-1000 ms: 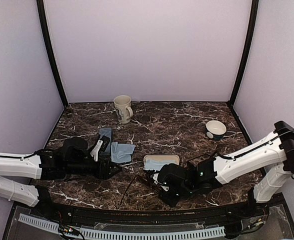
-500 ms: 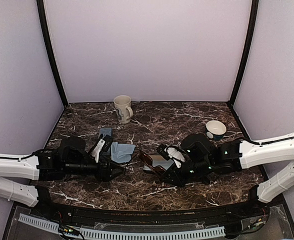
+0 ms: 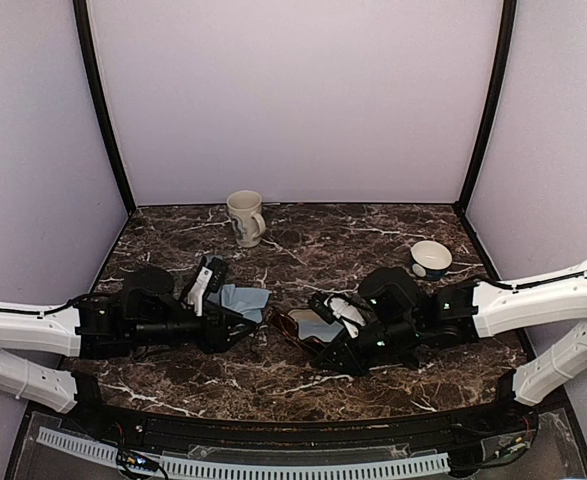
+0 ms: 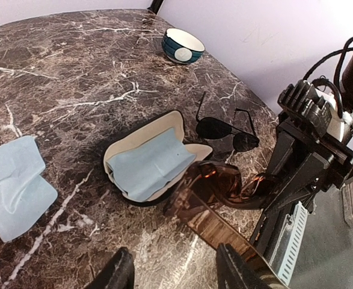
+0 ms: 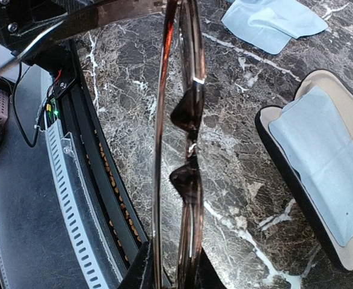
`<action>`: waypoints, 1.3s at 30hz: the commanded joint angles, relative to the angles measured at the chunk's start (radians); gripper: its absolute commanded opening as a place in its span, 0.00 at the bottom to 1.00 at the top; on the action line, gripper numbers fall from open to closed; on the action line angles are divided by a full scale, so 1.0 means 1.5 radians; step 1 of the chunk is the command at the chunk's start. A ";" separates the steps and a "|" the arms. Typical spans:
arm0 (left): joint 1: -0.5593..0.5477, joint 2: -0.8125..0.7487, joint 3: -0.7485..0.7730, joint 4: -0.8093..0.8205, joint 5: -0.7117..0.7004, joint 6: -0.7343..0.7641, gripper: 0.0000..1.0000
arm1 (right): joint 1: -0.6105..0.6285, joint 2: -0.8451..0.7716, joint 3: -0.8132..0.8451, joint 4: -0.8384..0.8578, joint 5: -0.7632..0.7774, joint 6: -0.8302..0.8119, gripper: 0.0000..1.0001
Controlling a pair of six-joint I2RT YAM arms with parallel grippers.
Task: Organize the sunglasses
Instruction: Fold the right temple of the sunglasses on the sunglasses.
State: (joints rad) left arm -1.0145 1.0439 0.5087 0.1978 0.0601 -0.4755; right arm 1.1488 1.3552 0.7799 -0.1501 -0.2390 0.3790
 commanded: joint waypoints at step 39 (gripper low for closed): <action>-0.134 0.013 0.132 -0.136 0.084 0.514 0.88 | -0.027 0.062 0.028 0.027 -0.318 0.047 0.17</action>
State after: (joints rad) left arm -1.1854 1.0622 0.6811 0.0406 0.1513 0.0593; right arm 1.1175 1.4212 0.7788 -0.1123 -0.5903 0.4267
